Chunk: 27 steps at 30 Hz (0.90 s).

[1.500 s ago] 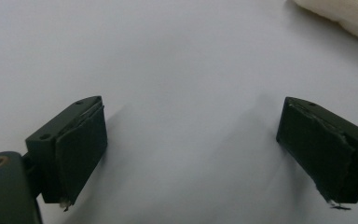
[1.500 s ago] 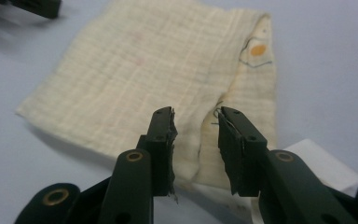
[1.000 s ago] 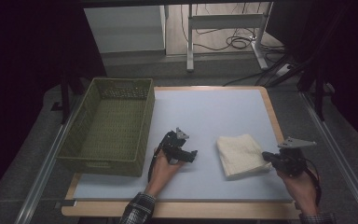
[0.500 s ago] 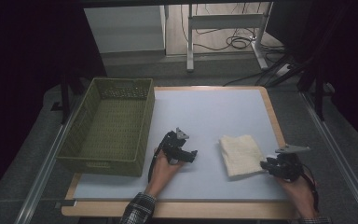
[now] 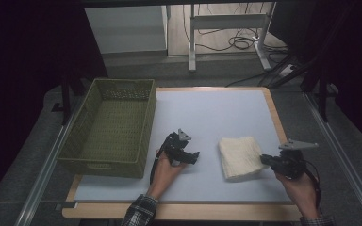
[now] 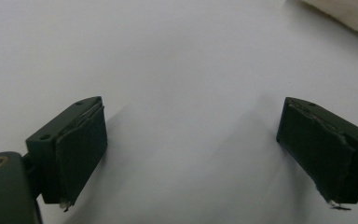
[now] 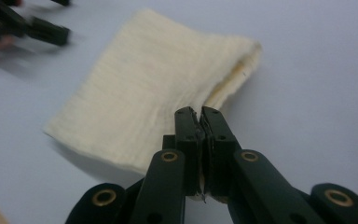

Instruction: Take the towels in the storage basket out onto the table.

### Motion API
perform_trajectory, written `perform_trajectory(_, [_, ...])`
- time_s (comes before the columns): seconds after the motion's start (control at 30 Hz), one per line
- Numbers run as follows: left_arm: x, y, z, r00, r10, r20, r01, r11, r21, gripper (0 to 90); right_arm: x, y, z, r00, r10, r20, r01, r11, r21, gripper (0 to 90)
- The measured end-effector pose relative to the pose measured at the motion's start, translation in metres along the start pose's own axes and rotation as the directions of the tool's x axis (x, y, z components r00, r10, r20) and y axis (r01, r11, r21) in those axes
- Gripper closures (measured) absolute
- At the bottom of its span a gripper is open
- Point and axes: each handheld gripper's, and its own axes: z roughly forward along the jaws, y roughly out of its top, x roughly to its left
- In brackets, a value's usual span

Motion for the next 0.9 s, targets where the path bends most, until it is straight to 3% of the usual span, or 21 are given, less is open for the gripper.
perform_trajectory(0.13, [0.0, 0.0, 0.0, 1.0, 0.001, -0.001, -0.001, 1.0, -0.001, 8.7, 0.021, 0.027, 0.008, 0.9975, -0.053, -0.047, 0.052, 0.999, -0.008, 86.3])
perform_trajectory(0.3, [-0.001, 0.0, 0.0, 1.0, 0.0, -0.004, 0.0, 1.0, -0.001, 8.8, 0.052, 0.058, 0.024, 0.9863, -0.137, -0.092, 0.136, 0.991, -0.021, 86.3])
perform_trajectory(0.43, [-0.001, 0.0, 0.0, 1.0, 0.003, -0.005, -0.003, 1.0, -0.003, 8.8, 0.067, 0.073, 0.022, 0.979, -0.182, -0.093, 0.177, 0.982, -0.061, 86.3])
perform_trajectory(0.53, [-0.001, 0.0, 0.0, 1.0, 0.003, -0.006, -0.003, 1.0, -0.003, 8.8, 0.062, 0.067, 0.019, 0.9823, -0.18, -0.052, 0.177, 0.983, -0.048, 86.2])
perform_trajectory(0.67, [-0.001, 0.0, 0.0, 1.0, 0.004, -0.004, -0.004, 1.0, -0.003, 8.8, 0.037, 0.042, 0.016, 0.9949, -0.095, -0.034, 0.094, 0.995, -0.017, 86.2])
perform_trajectory(0.9, [-0.001, 0.0, 0.0, 1.0, 0.0, -0.004, 0.0, 1.0, -0.006, 8.8, 0.011, 0.004, 0.017, 0.9999, -0.01, -0.007, 0.01, 1.0, 0.023, 85.9])
